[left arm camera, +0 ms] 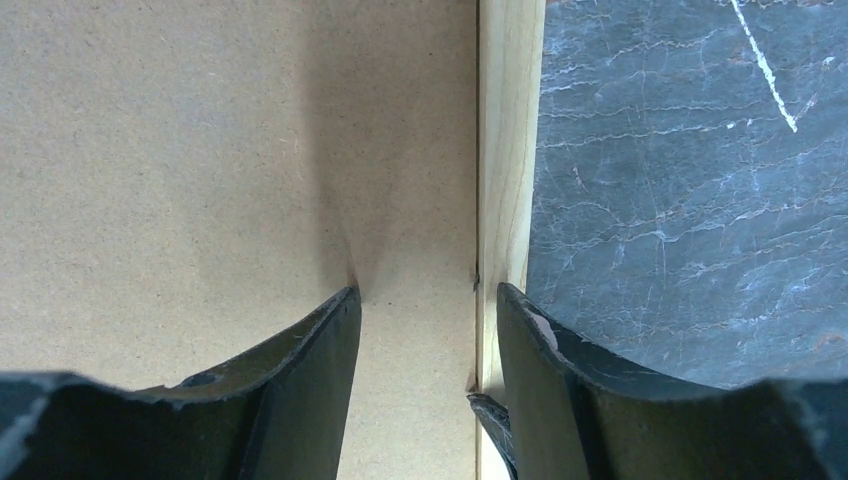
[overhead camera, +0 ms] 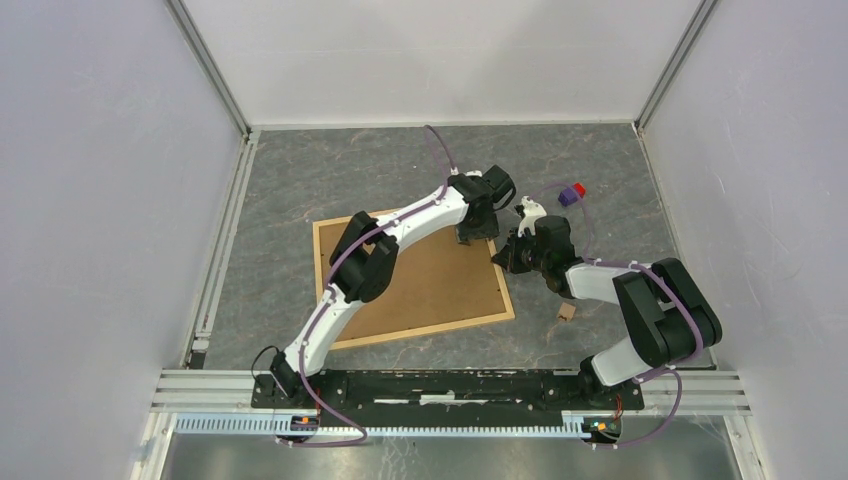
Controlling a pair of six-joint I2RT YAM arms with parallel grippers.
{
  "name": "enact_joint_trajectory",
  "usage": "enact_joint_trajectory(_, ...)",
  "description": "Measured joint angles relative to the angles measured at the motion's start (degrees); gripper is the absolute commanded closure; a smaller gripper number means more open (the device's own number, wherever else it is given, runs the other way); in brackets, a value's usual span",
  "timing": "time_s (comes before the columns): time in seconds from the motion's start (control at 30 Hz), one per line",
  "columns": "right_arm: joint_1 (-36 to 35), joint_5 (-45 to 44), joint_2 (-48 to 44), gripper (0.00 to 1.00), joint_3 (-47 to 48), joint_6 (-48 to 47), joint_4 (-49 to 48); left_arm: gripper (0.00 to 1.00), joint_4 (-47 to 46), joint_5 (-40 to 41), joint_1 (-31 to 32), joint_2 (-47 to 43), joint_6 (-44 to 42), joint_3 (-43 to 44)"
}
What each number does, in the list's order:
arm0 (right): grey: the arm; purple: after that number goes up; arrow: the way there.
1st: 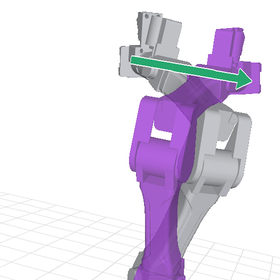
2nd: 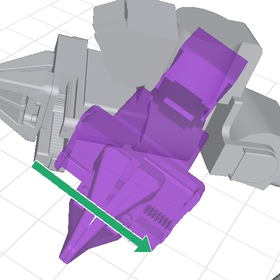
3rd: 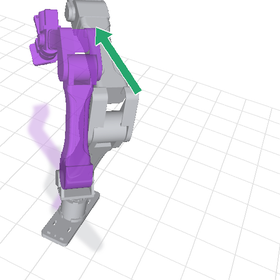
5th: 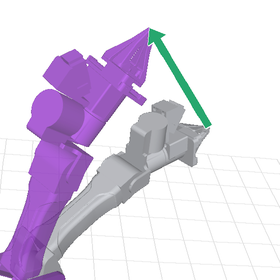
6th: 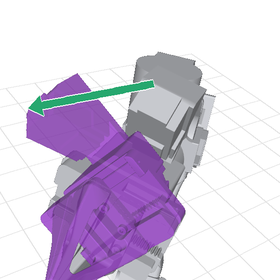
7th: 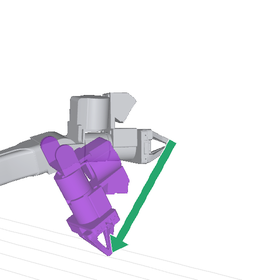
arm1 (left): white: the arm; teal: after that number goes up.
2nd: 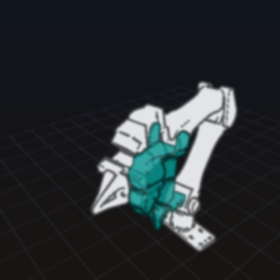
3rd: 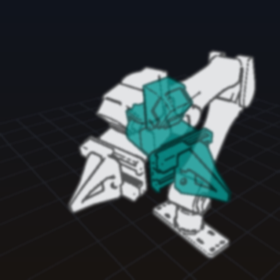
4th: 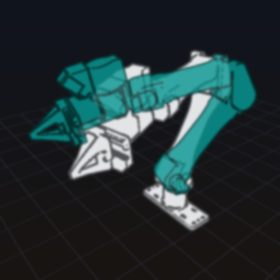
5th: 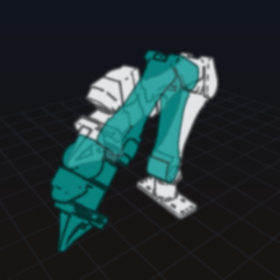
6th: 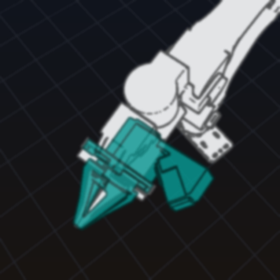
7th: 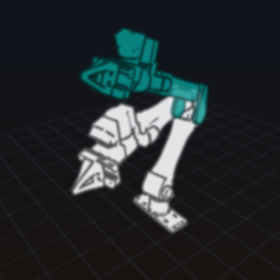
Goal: Put the photo into the frame
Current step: Install the photo frame at the center of the board.
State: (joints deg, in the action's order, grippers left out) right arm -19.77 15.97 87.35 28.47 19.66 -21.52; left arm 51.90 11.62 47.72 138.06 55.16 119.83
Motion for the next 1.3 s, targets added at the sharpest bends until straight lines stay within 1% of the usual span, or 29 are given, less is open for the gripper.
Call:
enact_joint_trajectory(0.13, 0.0, 0.0, -0.1, 1.00, 0.0, 0.0, 0.1, 0.48, 1.2, 0.7, 0.3, 0.7, 0.1, 1.2)
enact_joint_trajectory(0.27, -0.1, -0.1, -0.2, 1.00, 0.0, 0.0, 0.1, 0.56, -0.5, 1.0, 0.4, -0.3, 0.5, -0.9)
enact_joint_trajectory(0.37, -0.1, -0.1, -0.3, 1.00, -0.2, 0.0, 0.0, 0.57, -2.6, 1.4, 0.5, -1.4, 1.0, -3.2)
enact_joint_trajectory(0.43, -0.1, -0.1, -0.4, 1.00, -0.3, 0.0, 0.0, 0.60, -2.9, 1.7, 0.7, -1.5, 1.0, -3.4)
enact_joint_trajectory(0.6, -0.2, -0.2, -1.1, 1.00, -0.8, 0.0, 0.3, 0.62, -3.5, 1.8, 1.1, -1.8, 1.4, -3.9)
enact_joint_trajectory(0.77, -0.2, -0.1, -1.6, 1.00, -1.1, 0.0, 0.7, 0.70, -5.3, 2.0, 1.5, -2.7, 2.1, -5.8)
enact_joint_trajectory(0.83, -0.2, -0.1, -1.6, 1.00, -1.1, 0.0, 0.7, 0.70, -6.5, 2.1, 1.6, -3.2, 2.2, -6.8)
enact_joint_trajectory(0.9, -0.3, -0.1, -1.6, 1.00, -1.1, 0.0, 0.7, 0.68, -8.2, 2.1, 1.6, -4.1, 2.3, -8.6)
enact_joint_trajectory(1.07, -0.3, 0.0, -2.0, 1.00, -1.3, 0.1, 1.0, 0.66, -8.8, 4.0, 1.4, -4.9, 2.3, -10.5)
enact_joint_trajectory(1.1, -0.3, 0.0, -2.0, 1.00, -1.3, 0.0, 1.0, 0.65, -9.0, 4.0, 1.4, -4.9, 2.3, -10.8)
enact_joint_trajectory(1.2, -0.3, 0.0, -2.0, 1.00, -1.3, 0.0, 1.0, 0.57, -9.4, 4.2, 1.5, -5.0, 2.3, -11.1)
enact_joint_trajectory(1.3, -0.3, 0.0, -2.0, 1.00, -1.3, 0.0, 1.0, 0.57, -9.8, 4.3, 1.6, -5.1, 2.3, -11.1)
